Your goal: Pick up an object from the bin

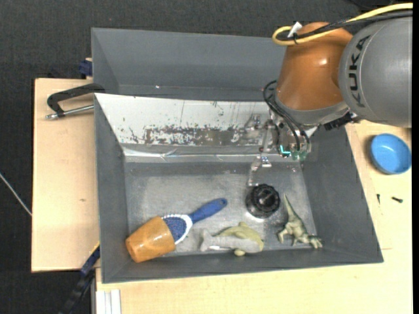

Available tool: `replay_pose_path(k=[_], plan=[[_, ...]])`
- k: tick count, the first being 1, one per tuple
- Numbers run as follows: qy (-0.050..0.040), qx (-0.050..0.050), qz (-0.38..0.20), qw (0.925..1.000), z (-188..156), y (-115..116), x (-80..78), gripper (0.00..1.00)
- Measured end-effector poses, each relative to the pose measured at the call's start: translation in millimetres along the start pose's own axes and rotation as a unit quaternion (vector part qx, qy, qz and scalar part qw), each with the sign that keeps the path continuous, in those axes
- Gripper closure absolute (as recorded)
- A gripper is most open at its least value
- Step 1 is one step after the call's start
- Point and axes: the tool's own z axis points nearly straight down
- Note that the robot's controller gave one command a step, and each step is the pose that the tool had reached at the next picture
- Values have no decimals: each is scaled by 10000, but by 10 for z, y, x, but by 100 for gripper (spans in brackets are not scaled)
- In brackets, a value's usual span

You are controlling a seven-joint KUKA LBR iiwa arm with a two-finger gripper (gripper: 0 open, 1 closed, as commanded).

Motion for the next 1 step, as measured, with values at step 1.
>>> replay_pose_path(k=[1], plan=[[11,1,-2560,9667,897,-239,1037,0]])
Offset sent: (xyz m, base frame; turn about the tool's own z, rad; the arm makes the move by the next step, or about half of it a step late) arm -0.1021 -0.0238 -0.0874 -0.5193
